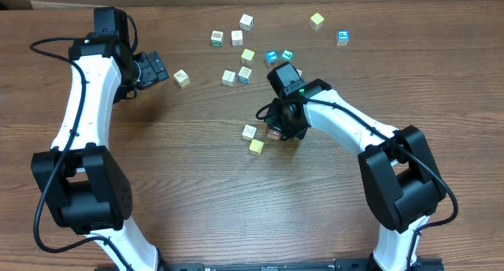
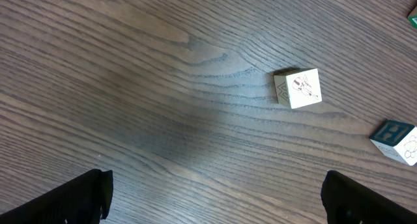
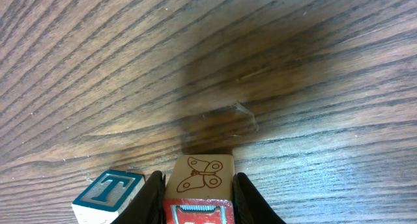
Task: Form a circle
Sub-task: 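Lower the red block onto the table beside the T block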
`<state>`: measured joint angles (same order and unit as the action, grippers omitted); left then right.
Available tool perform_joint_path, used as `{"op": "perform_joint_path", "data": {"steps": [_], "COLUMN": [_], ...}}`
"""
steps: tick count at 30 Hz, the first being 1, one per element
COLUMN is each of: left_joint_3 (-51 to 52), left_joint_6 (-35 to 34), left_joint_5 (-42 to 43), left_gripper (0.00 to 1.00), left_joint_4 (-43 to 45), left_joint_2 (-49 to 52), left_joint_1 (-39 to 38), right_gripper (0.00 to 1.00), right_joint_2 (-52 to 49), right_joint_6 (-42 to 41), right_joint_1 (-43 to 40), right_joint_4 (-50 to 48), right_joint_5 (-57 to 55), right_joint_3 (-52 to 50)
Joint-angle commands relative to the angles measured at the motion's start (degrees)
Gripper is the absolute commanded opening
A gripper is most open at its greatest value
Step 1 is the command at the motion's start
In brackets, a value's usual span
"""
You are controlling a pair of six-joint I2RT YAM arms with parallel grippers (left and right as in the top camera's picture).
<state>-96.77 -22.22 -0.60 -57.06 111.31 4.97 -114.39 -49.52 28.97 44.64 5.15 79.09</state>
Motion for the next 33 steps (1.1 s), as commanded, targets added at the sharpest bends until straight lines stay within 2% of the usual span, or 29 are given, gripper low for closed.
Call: {"op": "perform_joint_path", "data": {"steps": [1, 9, 31, 33], "left_joint_3": [-0.9, -0.9, -0.9, -0.9], "left_joint_6": [-0.5, -0.5, -0.5, -0.5], "left_joint_5": [0.4, 0.4, 0.4, 0.4], "left_gripper": [1.00, 1.00, 1.00, 0.99], "left_joint_4": [0.1, 0.1, 0.1, 0.1], "left_joint_2": [0.4, 0.4, 0.4, 0.4], "left_joint_1": [-0.1, -0.1, -0.1, -0.1], "right_gripper": [0.20, 0.24, 0.25, 0.32], "right_joint_2": [-0.5, -0.5, -0.5, -0.5], "right_joint_6": [-0.4, -0.5, -0.5, -0.5], "right_joint_1": [0.5, 1.8, 1.9, 1.9], "right_joint_4": [0.0, 0.0, 1.0, 1.0], "right_joint_5": [0.2, -1.0, -1.6, -1.6], "right_joint_3": [-0.4, -0.4, -0.4, -0.4]}}
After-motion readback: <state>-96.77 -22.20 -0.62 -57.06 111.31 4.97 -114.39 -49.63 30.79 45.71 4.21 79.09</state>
